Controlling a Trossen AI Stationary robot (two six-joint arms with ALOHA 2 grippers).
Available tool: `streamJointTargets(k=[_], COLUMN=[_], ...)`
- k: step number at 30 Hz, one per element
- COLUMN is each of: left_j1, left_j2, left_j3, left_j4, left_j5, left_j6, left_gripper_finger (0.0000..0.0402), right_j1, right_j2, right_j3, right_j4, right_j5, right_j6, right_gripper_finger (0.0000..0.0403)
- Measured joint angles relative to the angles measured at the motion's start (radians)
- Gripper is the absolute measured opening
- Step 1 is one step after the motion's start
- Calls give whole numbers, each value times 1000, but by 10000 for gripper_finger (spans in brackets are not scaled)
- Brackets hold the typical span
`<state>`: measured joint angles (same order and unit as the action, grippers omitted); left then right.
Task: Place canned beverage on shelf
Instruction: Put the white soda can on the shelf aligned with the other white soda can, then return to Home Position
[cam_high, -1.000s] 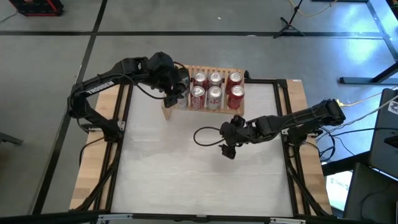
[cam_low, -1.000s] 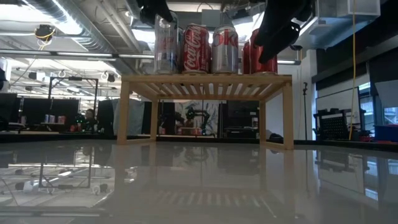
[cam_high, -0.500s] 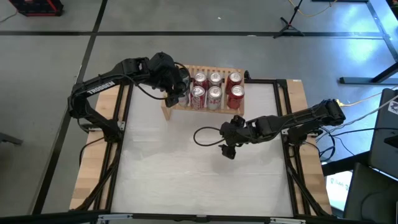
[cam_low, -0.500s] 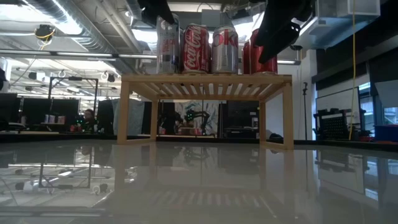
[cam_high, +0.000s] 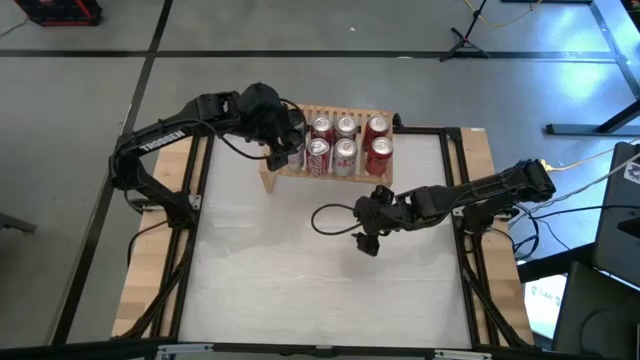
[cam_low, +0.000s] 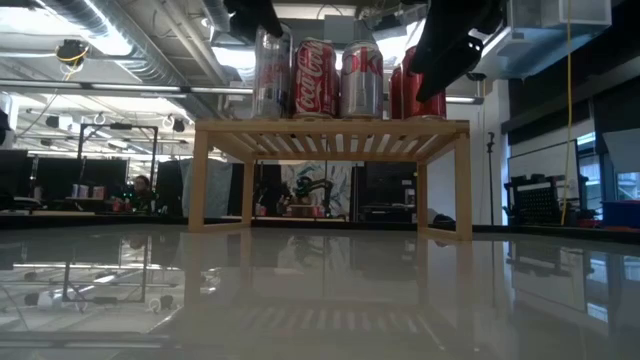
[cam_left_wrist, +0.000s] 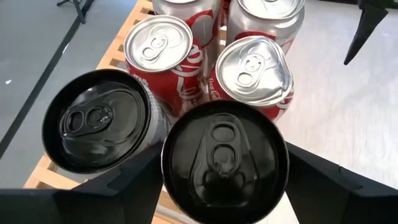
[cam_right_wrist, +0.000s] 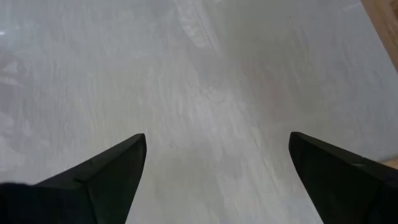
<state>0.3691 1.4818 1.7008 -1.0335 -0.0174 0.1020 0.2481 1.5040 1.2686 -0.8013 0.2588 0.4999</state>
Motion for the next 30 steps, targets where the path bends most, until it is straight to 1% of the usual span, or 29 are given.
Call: streamJointTargets(k=[5, 7, 13, 15, 16, 18, 20, 21, 23, 25, 27, 30], left_j1=[0, 0, -2, -5, -9, -21, -42, -60, -101, -150, -192, -237], left_j2=[-6, -7, -11, -21, -30, -63, -95, -110, -144, -199, -281, -443], left_j3=[2, 26, 186, 244, 267, 283, 281, 272, 231, 147, 28, -191], left_j4=[0, -5, -58, -79, -79, -74, -85, -103, -173, -178, -133, 41], left_j5=[-1, -6, -67, -76, -63, 18, 96, 113, 85, 64, 64, 68], left_j6=[-2, 0, 31, 20, 3, -3, -11, -11, -17, -40, -83, -157], left_gripper_finger=[286, 286, 286, 286, 286, 286, 286, 286, 286, 286, 286, 278], right_j1=[0, 0, 0, 0, 0, 0, -1, -7, -5, 9, 26, 37], right_j2=[0, 0, 0, 0, 0, 0, 0, 0, -11, -47, -109, -207], right_j3=[0, 0, 0, 0, 0, 0, 0, 0, 1, 8, 12, 13], right_j4=[0, 0, 0, 10, 21, 34, 35, 33, 28, 18, 27, 36], right_j5=[-9, -10, -10, -10, -10, -18, -41, -50, -78, -70, -35, 18], right_j6=[0, 0, 1, 30, 44, 57, 115, 131, 122, 100, 73, 44], right_gripper_finger=[383, 383, 383, 383, 383, 383, 383, 382, 381, 369, 342, 277])
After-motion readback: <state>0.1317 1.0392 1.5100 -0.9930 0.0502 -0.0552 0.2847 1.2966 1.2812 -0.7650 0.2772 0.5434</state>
